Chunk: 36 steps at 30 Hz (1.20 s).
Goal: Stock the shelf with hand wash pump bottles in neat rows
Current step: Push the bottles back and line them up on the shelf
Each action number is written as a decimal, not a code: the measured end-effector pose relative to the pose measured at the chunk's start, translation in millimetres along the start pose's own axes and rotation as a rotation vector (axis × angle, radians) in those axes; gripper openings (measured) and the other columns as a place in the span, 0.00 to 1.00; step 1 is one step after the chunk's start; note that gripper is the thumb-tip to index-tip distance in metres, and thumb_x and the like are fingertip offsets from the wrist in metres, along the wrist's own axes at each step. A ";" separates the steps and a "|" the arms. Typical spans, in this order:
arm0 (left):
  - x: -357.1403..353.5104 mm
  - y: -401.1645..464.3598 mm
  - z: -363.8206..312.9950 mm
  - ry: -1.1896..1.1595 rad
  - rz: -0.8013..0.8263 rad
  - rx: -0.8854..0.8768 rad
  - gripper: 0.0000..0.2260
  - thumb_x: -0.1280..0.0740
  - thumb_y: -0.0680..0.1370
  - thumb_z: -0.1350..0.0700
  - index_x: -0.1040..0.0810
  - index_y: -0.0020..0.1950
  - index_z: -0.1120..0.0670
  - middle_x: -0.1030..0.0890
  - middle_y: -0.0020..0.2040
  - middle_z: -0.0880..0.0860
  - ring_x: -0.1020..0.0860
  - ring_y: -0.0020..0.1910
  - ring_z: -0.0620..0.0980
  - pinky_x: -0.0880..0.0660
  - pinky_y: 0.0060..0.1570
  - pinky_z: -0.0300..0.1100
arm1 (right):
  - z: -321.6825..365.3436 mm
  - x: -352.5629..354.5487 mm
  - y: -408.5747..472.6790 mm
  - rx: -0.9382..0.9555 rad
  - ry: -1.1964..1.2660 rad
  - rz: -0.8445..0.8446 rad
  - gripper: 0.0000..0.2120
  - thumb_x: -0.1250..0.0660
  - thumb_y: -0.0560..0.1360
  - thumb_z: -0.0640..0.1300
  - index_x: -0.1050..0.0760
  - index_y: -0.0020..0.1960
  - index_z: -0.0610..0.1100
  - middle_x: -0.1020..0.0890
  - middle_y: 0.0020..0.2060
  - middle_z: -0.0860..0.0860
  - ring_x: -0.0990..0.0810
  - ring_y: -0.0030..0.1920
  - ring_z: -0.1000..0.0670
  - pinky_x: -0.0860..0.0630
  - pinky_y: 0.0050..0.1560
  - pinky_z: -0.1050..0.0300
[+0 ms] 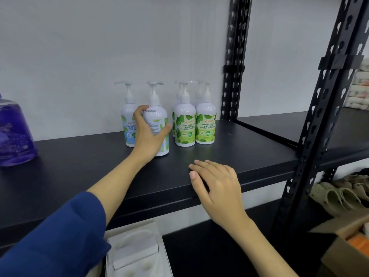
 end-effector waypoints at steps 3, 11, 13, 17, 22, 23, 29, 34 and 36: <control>3.9 0.6 4.8 -0.001 0.039 0.004 0.32 0.27 0.69 0.51 0.45 0.62 0.42 0.33 0.65 0.55 0.27 0.62 0.54 0.24 0.57 0.50 | -3.8 0.4 -3.3 0.022 0.025 -0.007 0.25 0.51 0.81 0.56 0.18 0.53 0.46 0.17 0.52 0.53 0.21 0.57 0.52 0.34 0.58 0.60; 11.5 -0.4 6.5 0.073 0.022 0.032 0.39 0.22 0.66 0.57 0.41 0.67 0.40 0.30 0.63 0.53 0.27 0.60 0.53 0.23 0.52 0.50 | -2.6 -1.7 -5.9 0.019 0.034 -0.058 0.24 0.50 0.81 0.56 0.18 0.53 0.46 0.17 0.52 0.53 0.21 0.56 0.52 0.34 0.59 0.60; 13.8 3.4 5.4 -0.006 0.088 0.101 0.39 0.24 0.68 0.62 0.41 0.70 0.40 0.29 0.64 0.51 0.26 0.59 0.51 0.24 0.51 0.43 | -2.0 -1.9 -6.1 0.018 0.032 -0.065 0.25 0.50 0.81 0.56 0.18 0.53 0.46 0.17 0.52 0.53 0.20 0.56 0.52 0.34 0.59 0.60; 16.7 5.8 0.8 -0.043 0.150 0.178 0.40 0.27 0.70 0.65 0.43 0.74 0.43 0.29 0.63 0.50 0.25 0.56 0.46 0.25 0.48 0.38 | -2.1 -2.1 -6.4 0.016 0.023 -0.076 0.25 0.50 0.81 0.57 0.18 0.53 0.46 0.17 0.52 0.53 0.21 0.56 0.52 0.34 0.58 0.60; 3.3 -2.3 -10.1 0.323 -0.097 0.113 0.49 0.20 0.63 0.48 0.47 0.74 0.49 0.40 0.68 0.57 0.36 0.66 0.53 0.35 0.60 0.44 | -0.6 -2.3 -6.4 0.016 0.016 -0.106 0.25 0.50 0.81 0.56 0.17 0.52 0.46 0.16 0.51 0.53 0.20 0.55 0.52 0.35 0.58 0.61; 3.1 -2.5 -10.9 0.334 -0.127 0.086 0.48 0.20 0.62 0.49 0.46 0.73 0.51 0.39 0.67 0.58 0.36 0.65 0.54 0.36 0.57 0.43 | -0.4 -2.3 -6.5 0.017 0.017 -0.105 0.25 0.51 0.81 0.56 0.17 0.52 0.46 0.16 0.51 0.53 0.20 0.55 0.52 0.35 0.58 0.61; 11.9 2.9 -4.4 0.178 -0.055 0.062 0.35 0.20 0.63 0.57 0.40 0.60 0.51 0.30 0.59 0.53 0.27 0.54 0.51 0.29 0.46 0.37 | -1.2 -3.1 -6.9 0.019 0.022 -0.123 0.24 0.50 0.81 0.56 0.18 0.52 0.46 0.16 0.51 0.53 0.20 0.55 0.52 0.34 0.58 0.60; 12.4 8.3 1.3 0.027 0.103 0.125 0.34 0.23 0.66 0.62 0.38 0.65 0.49 0.28 0.61 0.52 0.25 0.54 0.48 0.26 0.46 0.35 | -0.6 -4.5 -7.2 0.015 0.029 -0.134 0.24 0.50 0.81 0.56 0.17 0.51 0.46 0.16 0.51 0.53 0.20 0.55 0.52 0.34 0.57 0.60; 9.1 5.6 0.6 0.105 0.030 0.064 0.37 0.22 0.65 0.57 0.40 0.66 0.49 0.30 0.63 0.52 0.26 0.57 0.50 0.26 0.53 0.41 | -1.1 -4.3 -7.1 0.015 0.026 -0.136 0.24 0.50 0.81 0.56 0.17 0.51 0.46 0.16 0.51 0.53 0.20 0.55 0.52 0.34 0.57 0.60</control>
Point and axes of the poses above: each hand's wrist, its own y-axis towards the middle knuckle, its own x-axis out of the back of the hand, z = x × y, the point moved 3 cm from there along y, towards the middle knuckle
